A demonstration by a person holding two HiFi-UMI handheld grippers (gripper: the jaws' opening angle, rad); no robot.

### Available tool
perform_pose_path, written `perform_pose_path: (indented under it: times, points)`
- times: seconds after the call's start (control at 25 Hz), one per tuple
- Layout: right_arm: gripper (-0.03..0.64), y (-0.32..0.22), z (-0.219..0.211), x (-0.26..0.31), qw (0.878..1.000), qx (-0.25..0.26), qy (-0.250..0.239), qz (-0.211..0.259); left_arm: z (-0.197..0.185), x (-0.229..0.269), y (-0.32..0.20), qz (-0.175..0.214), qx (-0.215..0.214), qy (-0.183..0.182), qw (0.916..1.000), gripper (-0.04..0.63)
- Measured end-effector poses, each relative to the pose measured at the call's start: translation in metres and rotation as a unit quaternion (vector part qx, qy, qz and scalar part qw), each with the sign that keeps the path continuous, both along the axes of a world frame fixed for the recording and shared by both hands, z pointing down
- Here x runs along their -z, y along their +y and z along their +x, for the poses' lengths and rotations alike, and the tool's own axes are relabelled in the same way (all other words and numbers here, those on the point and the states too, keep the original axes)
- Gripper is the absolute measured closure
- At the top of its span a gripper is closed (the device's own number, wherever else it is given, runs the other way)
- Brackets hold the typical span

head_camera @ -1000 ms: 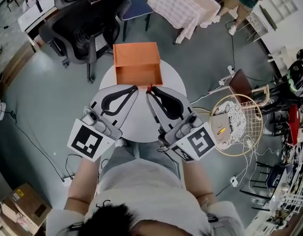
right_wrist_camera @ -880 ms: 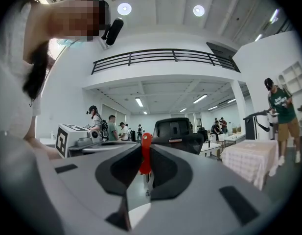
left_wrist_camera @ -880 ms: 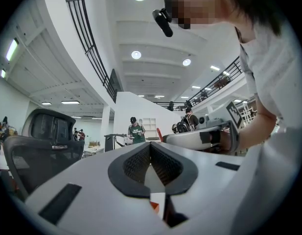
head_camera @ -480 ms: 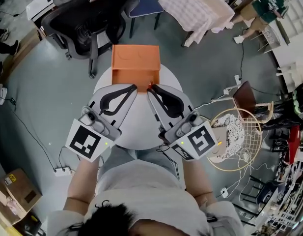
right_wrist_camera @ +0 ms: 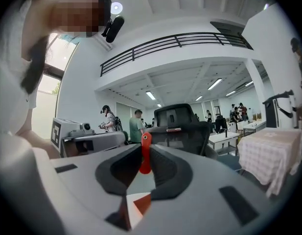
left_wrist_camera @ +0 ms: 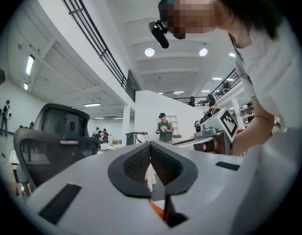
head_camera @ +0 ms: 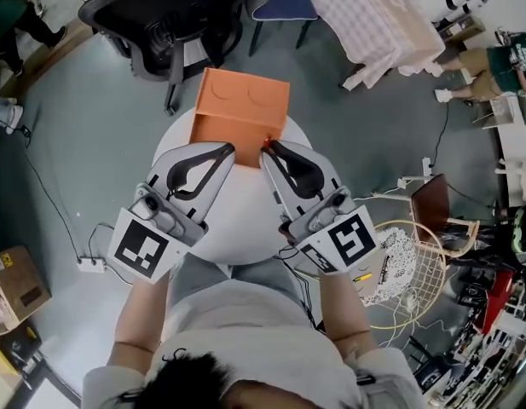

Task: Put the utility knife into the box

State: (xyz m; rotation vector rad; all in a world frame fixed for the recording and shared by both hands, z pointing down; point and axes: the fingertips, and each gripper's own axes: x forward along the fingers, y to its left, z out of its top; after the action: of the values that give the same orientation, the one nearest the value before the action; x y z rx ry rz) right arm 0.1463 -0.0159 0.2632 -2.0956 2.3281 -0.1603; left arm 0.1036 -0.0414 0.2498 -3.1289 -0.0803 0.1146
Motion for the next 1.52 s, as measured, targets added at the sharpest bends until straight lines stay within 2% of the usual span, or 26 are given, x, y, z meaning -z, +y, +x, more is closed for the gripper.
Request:
perform_pose_path:
  times: [0.44, 0.84, 1.28, 1.52]
  points:
    - [0.560, -0.018, 0.029, -0.040, 0.996, 0.083, -0.003, -0.031, 0.006, -0.011, -0.004, -0.001, 0.092, -0.002, 0.9957, 0.586]
    - [0.560, -0.040, 0.033, -0.083, 0.988, 0.136, 0.009, -0.072, 0.000, -0.018, -0.004, 0.011, 0.136, -0.013, 0.9906, 0.586]
    - [0.560, -0.062, 0.033, -0.154, 0.972, 0.174, 0.045, -0.152, -0.009, -0.032, -0.014, 0.007, 0.176, -0.031, 0.9838, 0.586]
    - [0.560, -0.074, 0.028, -0.192, 0.958, 0.194, 0.071, -0.199, -0.016, -0.037, -0.022, 0.008, 0.191, -0.034, 0.9809, 0.586]
